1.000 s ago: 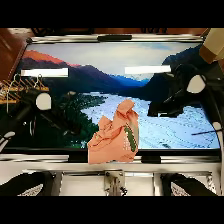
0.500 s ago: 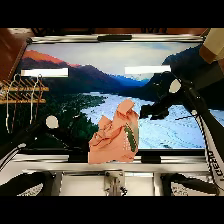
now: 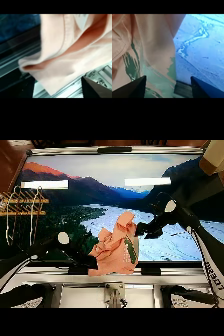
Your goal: Fold the shirts.
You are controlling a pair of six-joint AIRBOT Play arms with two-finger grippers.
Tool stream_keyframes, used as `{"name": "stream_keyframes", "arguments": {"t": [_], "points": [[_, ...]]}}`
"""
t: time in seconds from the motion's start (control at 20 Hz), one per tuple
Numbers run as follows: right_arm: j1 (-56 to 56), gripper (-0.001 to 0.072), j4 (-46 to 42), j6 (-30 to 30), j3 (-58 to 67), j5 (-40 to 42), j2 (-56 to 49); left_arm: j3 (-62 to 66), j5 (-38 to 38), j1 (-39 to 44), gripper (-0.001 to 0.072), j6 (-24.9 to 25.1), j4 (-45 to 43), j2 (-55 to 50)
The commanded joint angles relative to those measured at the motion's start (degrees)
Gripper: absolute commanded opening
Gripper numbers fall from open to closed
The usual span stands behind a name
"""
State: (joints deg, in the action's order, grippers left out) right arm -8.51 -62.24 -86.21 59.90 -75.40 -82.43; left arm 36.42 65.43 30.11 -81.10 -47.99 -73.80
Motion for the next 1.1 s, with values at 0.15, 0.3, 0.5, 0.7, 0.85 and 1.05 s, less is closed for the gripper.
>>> {"name": "stream_keyframes", "arguments": {"t": [0.15,0.3,0.5,0.7,0.85,1.05], "points": [[-6.9,0.0677,2.0,0.1,-2.4,7.7,-0.2,0.0,-2.0,1.0,0.0106,0.3,0.7,-0.5],[-9.9,0.0507,0.3,-1.2,-2.4,10.4,-0.3,0.8,-1.8,0.9,0.0038,0.6,0.6,-0.3],[-9.7,0.0078,0.2,-1.7,-1.9,9.7,0.2,5.1,-1.2,-0.8,0.0037,0.5,-1.4,0.2],[-9.7,0.0078,-3.1,6.3,6.9,8.3,5.9,20.2,9.1,-7.8,0.0036,4.0,-13.9,3.7],[-9.7,0.0078,-7.6,9.6,21.0,12.7,12.6,40.8,11.7,-14.5,0.0036,5.5,-16.3,8.4],[-9.8,0.0078,-8.7,9.6,42.2,26.1,21.2,73.6,6.6,-16.0,0.0037,8.9,-9.8,13.6]]}}
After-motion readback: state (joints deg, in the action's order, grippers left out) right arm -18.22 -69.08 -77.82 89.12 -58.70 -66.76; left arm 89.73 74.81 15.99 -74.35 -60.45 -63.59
